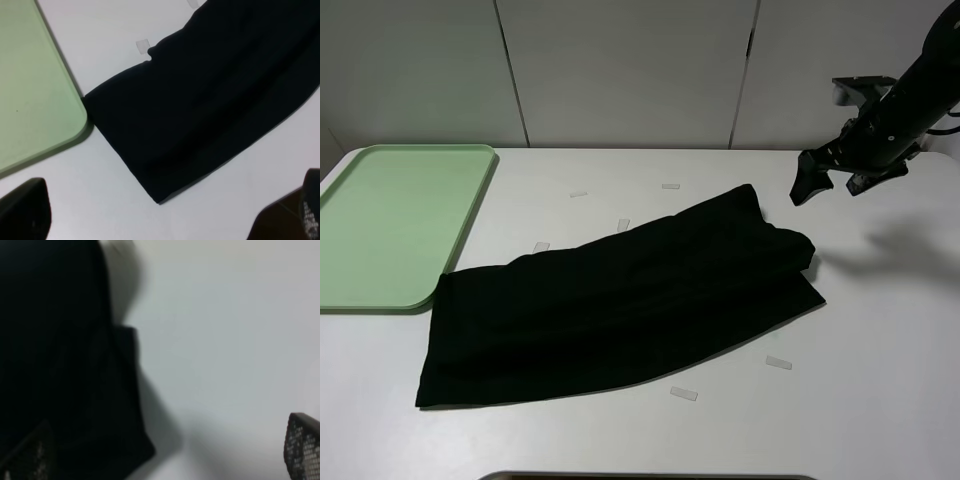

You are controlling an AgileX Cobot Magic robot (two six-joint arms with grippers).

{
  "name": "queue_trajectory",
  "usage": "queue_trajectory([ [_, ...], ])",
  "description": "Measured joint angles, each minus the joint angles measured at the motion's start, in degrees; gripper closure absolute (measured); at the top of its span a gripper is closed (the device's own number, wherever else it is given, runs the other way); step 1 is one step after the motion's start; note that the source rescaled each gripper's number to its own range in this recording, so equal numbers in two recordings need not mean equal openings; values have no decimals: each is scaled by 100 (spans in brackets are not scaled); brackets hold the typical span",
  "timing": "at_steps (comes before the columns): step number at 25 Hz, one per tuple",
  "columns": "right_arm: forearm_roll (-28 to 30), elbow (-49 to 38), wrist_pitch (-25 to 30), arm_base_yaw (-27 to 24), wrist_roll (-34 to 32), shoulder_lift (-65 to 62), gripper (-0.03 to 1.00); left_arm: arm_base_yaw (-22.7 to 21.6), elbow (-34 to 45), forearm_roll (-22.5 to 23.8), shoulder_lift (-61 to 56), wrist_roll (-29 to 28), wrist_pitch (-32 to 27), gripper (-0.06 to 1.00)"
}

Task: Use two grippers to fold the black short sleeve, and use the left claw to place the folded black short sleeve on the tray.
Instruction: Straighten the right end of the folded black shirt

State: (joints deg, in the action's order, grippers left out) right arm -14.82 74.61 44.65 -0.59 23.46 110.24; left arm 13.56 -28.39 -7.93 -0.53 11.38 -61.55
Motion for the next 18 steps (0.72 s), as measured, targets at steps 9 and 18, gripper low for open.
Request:
queue_trajectory([
  [9, -242, 64, 282, -285, 528, 828, -3, 0, 0, 0, 0, 0, 0, -6],
  [18, -533, 82, 351, -192, 1000, 1121, -3, 0, 0, 0, 0, 0, 0, -6],
])
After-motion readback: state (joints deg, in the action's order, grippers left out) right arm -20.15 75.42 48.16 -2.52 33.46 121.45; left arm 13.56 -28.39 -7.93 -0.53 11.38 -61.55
